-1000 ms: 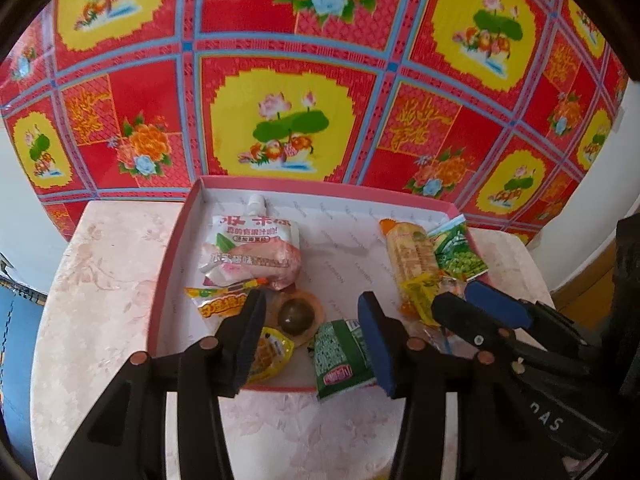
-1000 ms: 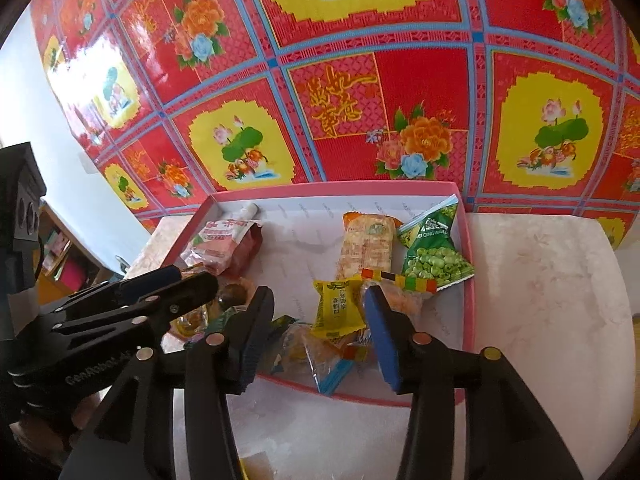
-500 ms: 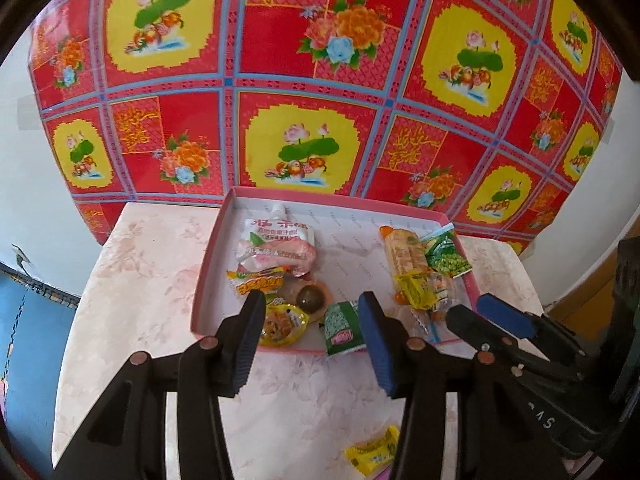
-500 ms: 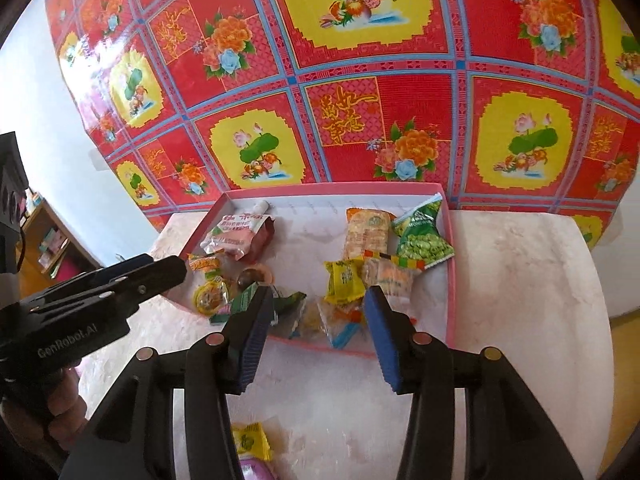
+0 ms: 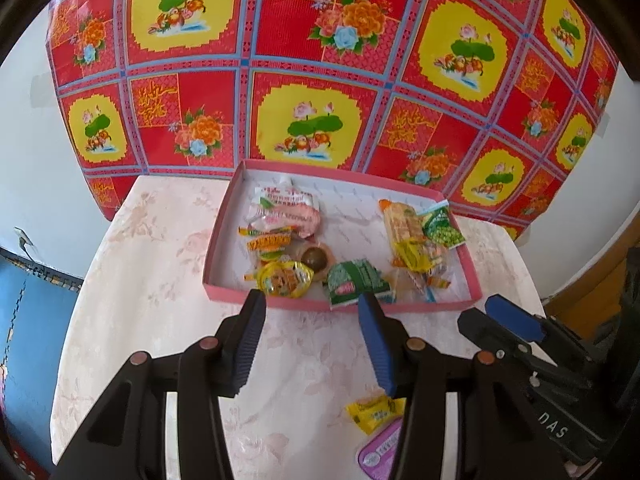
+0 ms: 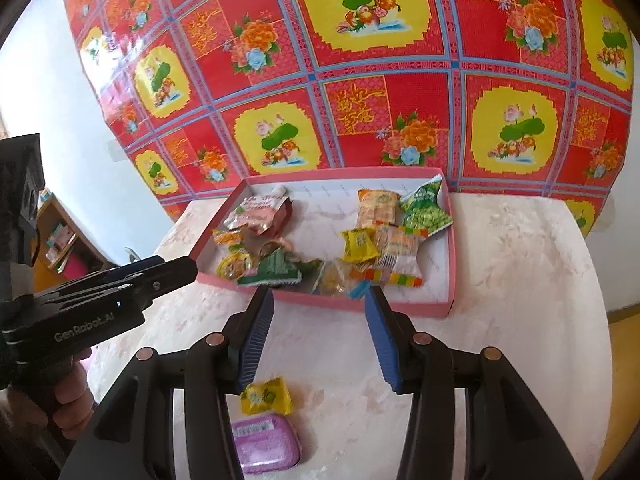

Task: Organize snacks
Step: 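Withdraw both open grippers from the box toward the remaining snacks, then lower the left gripper to the other yellow candy packet while the right approaches the purple tin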

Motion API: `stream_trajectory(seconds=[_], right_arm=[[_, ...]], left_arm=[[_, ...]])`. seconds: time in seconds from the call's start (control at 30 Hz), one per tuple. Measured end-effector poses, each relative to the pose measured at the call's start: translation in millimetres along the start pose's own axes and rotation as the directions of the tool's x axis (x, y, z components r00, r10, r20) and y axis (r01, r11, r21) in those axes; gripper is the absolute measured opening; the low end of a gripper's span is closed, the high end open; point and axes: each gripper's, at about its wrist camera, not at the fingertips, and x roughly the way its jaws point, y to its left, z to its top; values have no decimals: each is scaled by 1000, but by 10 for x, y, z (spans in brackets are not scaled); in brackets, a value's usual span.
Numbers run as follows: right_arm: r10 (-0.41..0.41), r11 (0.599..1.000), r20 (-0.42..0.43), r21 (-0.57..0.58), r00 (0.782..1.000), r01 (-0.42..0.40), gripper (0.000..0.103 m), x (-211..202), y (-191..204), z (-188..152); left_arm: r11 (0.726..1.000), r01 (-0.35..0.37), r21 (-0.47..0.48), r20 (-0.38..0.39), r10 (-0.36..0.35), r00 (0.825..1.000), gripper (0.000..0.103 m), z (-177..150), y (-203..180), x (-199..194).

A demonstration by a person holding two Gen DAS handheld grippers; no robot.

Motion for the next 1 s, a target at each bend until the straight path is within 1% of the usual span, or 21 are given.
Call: stream_trajectory(seconds=[0.1, 0.23, 0.33, 0.57, 0.77, 0.87, 1.0], right_arm=[[10, 1000, -6, 16, 1000, -10, 49, -37, 0, -64], [-7, 1000, -12, 15, 1000, 7, 49, -97, 2, -153], [-16, 1000, -22, 12, 1000, 16, 49, -116, -17, -239], [-9, 1000, -55, 19, 998, 10, 49, -118, -67, -391], [-8, 999, -83, 33, 997, 11, 49, -120, -118, -489], [-18, 999, -93, 36, 995, 22, 49, -125, -153, -531], [-31, 998, -95, 53, 995, 36, 49, -144, -206, -564]], left_arm=[[1000, -1, 0, -4, 1, 1000, 51, -35, 27, -24], [1000, -1, -6, -14, 1, 1000, 51, -129, 50, -9], [1000, -9, -5, -32, 9, 999, 51, -206, 57, 50], [1000, -16, 7, -77, 16, 997, 51, -350, 5, 204], [999, 16, 30, -117, -13, 993, 51, -487, -84, 257], [998, 52, 34, -152, -46, 987, 51, -564, -135, 279], [992, 118, 51, -198, -106, 975, 51, -676, -241, 285]])
